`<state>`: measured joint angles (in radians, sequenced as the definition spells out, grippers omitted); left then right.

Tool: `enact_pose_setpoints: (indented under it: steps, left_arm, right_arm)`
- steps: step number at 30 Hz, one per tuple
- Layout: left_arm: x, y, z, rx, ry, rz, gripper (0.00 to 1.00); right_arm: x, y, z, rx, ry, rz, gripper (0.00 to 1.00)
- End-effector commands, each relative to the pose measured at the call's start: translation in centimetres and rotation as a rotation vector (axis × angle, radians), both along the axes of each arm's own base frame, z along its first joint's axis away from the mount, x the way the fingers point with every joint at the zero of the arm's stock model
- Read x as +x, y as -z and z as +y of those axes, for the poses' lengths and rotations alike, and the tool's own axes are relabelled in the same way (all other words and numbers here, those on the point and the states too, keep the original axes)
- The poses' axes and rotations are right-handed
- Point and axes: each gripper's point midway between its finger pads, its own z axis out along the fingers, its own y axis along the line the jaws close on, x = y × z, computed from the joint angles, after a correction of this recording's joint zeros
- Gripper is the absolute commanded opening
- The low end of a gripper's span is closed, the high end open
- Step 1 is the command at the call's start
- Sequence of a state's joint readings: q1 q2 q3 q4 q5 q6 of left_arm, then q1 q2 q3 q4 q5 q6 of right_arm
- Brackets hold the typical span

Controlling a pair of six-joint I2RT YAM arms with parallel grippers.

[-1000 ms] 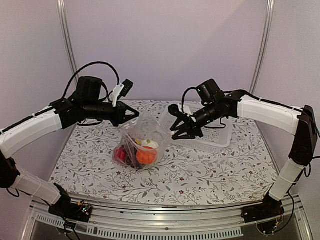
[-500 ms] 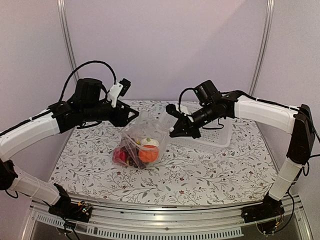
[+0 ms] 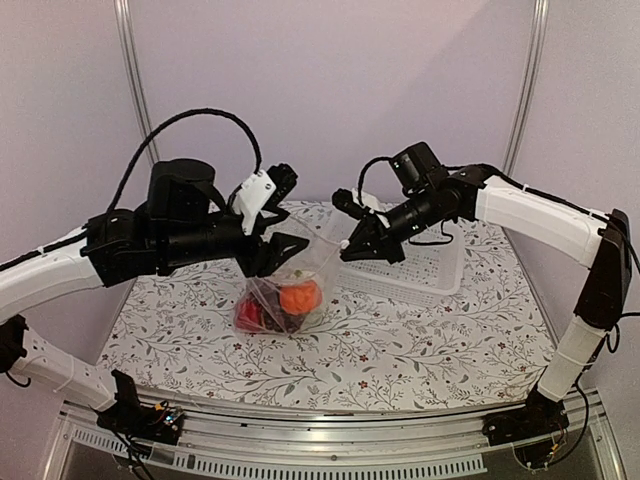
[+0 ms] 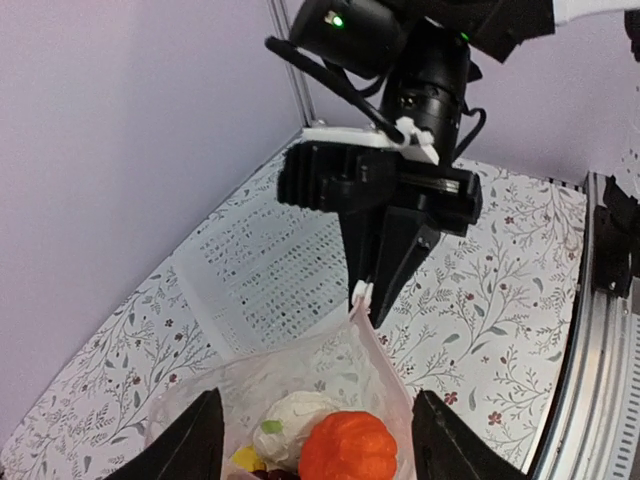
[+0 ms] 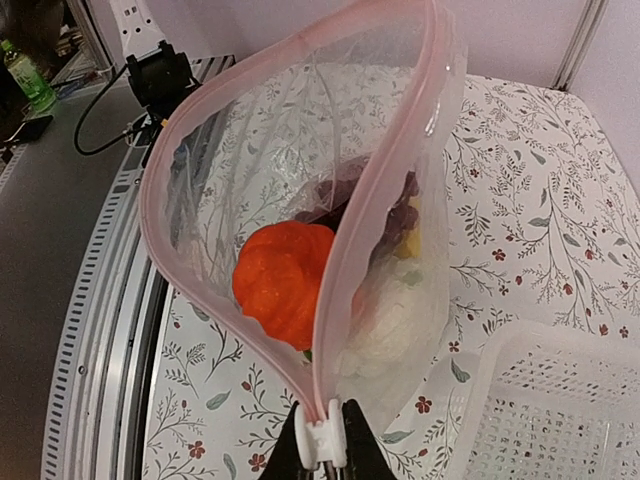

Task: Place the food in the zip-top bag and seal the zipper
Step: Pass from the left arm to the right, then pass from the right arm to the left

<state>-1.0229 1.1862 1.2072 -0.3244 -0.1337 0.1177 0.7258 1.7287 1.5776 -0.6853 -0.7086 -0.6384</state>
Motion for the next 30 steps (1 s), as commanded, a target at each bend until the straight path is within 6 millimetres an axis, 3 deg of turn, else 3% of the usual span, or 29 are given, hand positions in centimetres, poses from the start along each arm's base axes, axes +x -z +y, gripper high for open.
enact_pose_setpoints:
  steps: [1, 5, 9, 12, 16, 18, 20, 24, 30]
  left_arm:
    - [-1.5, 7.0, -2.1, 0.206, 0.048, 0.125, 0.63]
    - [-1.1, 9.6, -2.9, 0.273, 0.024, 0.172, 0.62]
    - [-0.4, 10.0, -3.8, 0.275, 0.008, 0.163, 0.63]
    - [0.6, 9.8, -4.3, 0.285, -0.025, 0.133, 0.58]
    - [1.5, 9.8, -4.6, 0.316, -0.037, 0.093, 0.31]
    - [1.7, 9.9, -4.8, 0.325, -0.035, 0.082, 0.11]
    - [1.7, 9.7, -5.0, 0.324, -0.029, 0.079, 0.00]
    - [1.5, 8.2, -5.3, 0.272, -0.023, 0.075, 0.00]
    - [0.6, 5.2, -5.3, 0.137, 0.015, 0.073, 0.00]
  right_arm:
    - [-0.8, -2.2, -0.4, 0.007, 0.014, 0.015, 0.00]
    - [-0.9, -2.1, -0.6, -0.003, 0.018, 0.027, 0.00]
    - [-1.2, -2.3, -0.7, -0.005, 0.020, 0.035, 0.00]
    - [-1.3, -2.3, -0.9, -0.008, 0.021, 0.041, 0.01]
    - [-1.8, -2.6, -1.2, -0.002, 0.019, 0.041, 0.02]
    - [-2.0, -2.9, -1.4, 0.007, 0.018, 0.036, 0.03]
    - [-2.3, -3.3, -1.6, 0.021, 0.020, 0.025, 0.04]
    - [-2.5, -3.1, -1.9, 0.040, 0.026, 0.004, 0.17]
    - [-2.8, -2.8, -1.8, 0.087, -0.002, -0.043, 0.22]
